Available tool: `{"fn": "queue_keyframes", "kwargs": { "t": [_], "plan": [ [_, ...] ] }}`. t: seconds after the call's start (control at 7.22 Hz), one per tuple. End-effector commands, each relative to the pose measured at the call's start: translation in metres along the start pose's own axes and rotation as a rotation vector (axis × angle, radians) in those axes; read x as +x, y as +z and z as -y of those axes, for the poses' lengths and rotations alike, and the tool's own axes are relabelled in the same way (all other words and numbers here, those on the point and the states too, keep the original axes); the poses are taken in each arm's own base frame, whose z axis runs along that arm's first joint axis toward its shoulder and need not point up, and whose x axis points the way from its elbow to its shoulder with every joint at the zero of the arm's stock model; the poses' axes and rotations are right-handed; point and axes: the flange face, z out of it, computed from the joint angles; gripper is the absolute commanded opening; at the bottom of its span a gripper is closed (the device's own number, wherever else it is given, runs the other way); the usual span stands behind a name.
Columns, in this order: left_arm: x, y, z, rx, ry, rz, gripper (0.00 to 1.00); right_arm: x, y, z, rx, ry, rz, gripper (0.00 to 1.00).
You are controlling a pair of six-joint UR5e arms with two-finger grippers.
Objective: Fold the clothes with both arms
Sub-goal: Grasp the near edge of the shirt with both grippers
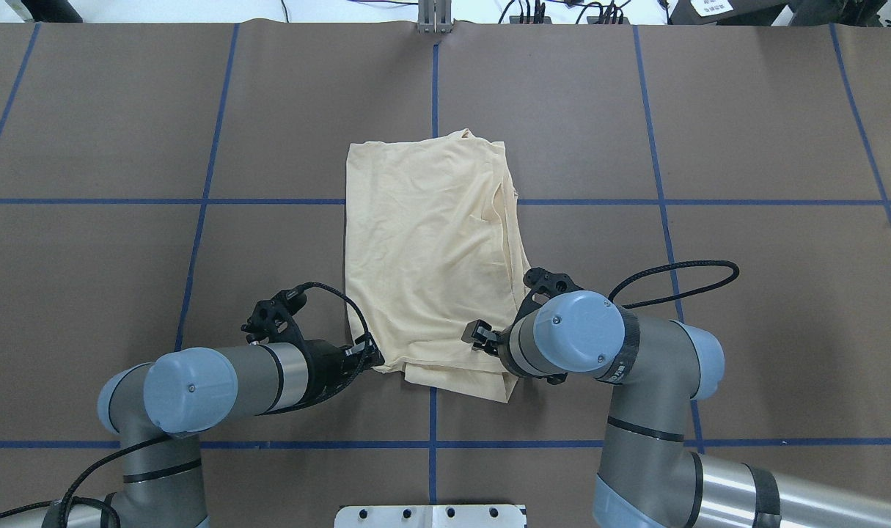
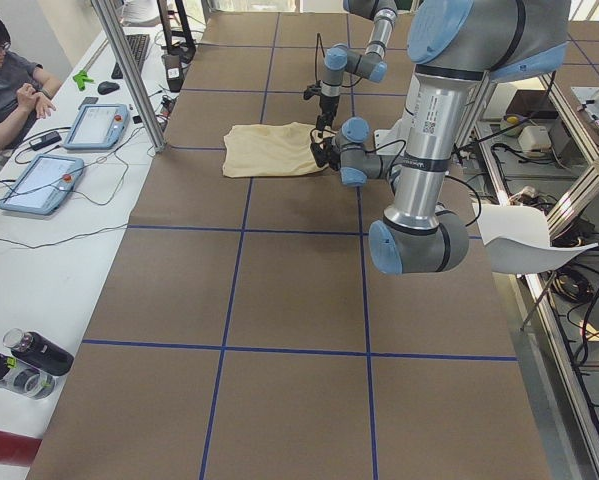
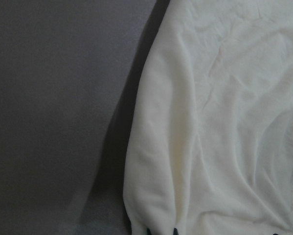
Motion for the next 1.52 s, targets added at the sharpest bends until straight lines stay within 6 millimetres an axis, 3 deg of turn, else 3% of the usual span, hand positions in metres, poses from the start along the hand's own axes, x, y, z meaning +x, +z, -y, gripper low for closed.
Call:
{"fn": "queue_keyframes", "kwargs": {
  "t": [0.0,0.28,0.83,1.11,1.39],
  "plan": [
    [-0.002,0.002,0.001,0.002,0.001,0.005,0.0,-0.001,-0.001,0.0,0.001,0.005,-0.002,0.44],
    [-0.002,0.002,0.001,0.002,0.001,0.005,0.0,-0.007,-0.003,-0.001,0.003,0.017,0.006,0.01],
    [-0.002,0.002,0.001,0.002,0.001,0.005,0.0,-0.018,-0.013,0.002,0.0,0.019,0.03,0.0],
    [-0.001,-0.006,0.001,-0.005,0.001,-0.005,0.0,-0.011,-0.018,0.001,-0.055,0.012,0.03,0.0],
    [0.014,-0.023,-0.014,-0.037,0.004,-0.044,0.0,0.005,-0.038,-0.008,-0.153,0.006,0.027,0.0]
  ]
}}
